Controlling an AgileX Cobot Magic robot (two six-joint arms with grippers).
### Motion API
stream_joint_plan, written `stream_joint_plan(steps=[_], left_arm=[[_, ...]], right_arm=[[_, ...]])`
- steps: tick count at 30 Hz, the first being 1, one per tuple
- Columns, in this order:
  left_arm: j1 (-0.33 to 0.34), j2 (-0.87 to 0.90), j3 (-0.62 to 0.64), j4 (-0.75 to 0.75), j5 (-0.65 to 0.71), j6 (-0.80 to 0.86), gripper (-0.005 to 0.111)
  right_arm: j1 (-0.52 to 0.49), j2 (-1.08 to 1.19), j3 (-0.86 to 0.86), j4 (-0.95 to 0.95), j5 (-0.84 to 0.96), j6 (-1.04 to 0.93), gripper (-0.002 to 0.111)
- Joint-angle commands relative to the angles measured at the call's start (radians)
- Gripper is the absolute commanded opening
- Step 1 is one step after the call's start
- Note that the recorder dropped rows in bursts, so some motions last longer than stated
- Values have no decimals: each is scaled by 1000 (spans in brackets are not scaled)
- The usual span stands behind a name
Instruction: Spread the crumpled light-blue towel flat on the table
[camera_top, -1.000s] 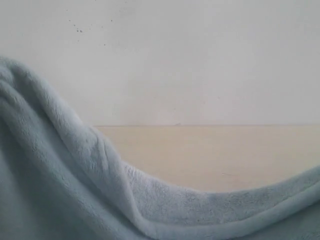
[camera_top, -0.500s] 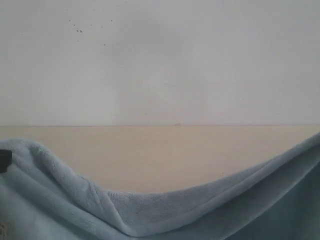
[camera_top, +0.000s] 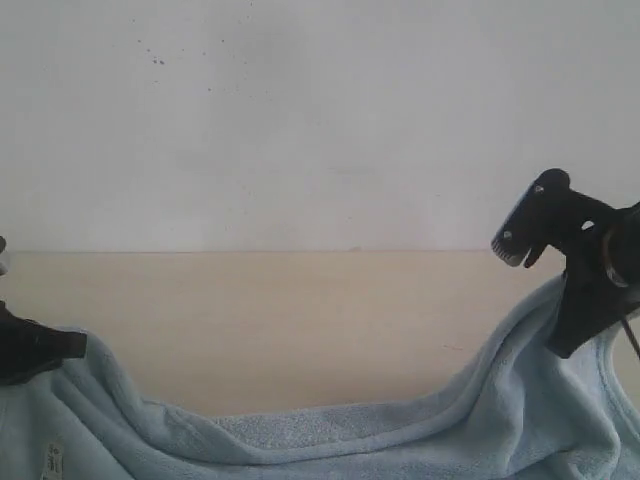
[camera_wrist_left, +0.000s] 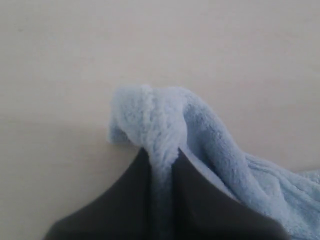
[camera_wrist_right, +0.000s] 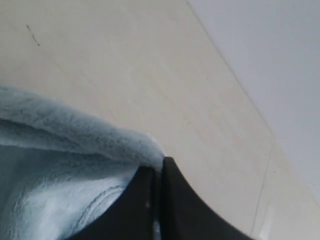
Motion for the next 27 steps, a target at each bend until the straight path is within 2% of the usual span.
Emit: stream_joint_plan(steps=[1, 2, 3, 4, 5, 6, 7, 8, 10, 16, 19, 22, 23, 25, 26, 27], left_arm=[[1, 62, -56, 17, 16, 18, 25], [1, 73, -72, 25, 18, 18, 38], [1, 75, -78, 25, 29, 18, 45], [1, 82, -89, 25, 61, 18, 59], [1, 84, -89, 25, 78, 18, 64], [1, 86, -89, 25, 139, 18, 71], [1, 86, -89, 22, 163, 18, 73], [1, 86, -90, 22, 189, 15, 74], [1, 86, -103, 22, 192, 15, 74], [1, 55, -195, 22, 160, 10, 74], [1, 17, -218, 25, 1, 14, 73], [-3, -19, -228, 25, -261, 76, 66], [-3, -31, -228, 25, -341, 100, 56], [-3, -35, -223, 25, -444, 102, 37], [-3, -35, -211, 25, -487, 92, 21], [-3, -35, -193, 25, -507, 80, 9]], right_arm=[[-71, 98, -30, -252, -68, 442, 0], [-108, 124, -39, -285, -100, 563, 0], [-126, 132, -41, -299, -126, 600, 0], [-158, 134, -41, -311, -204, 631, 5], [-175, 134, -41, -311, -251, 648, 10], [-205, 134, -41, -311, -332, 678, 22], [-218, 134, -41, -308, -359, 688, 29], [-229, 134, -41, -302, -374, 697, 41], [-229, 134, -46, -302, -354, 703, 48], [-227, 101, -109, -294, -314, 757, 51], [-227, 51, -117, -290, -269, 811, 51], [-227, 12, -117, -163, -107, 824, 51], [-227, 3, -117, -104, -34, 804, 50], [-227, 3, -107, -8, 83, 709, 41], [-227, 5, -89, 62, 102, 648, 32], [-227, 5, -65, 149, 90, 591, 21]])
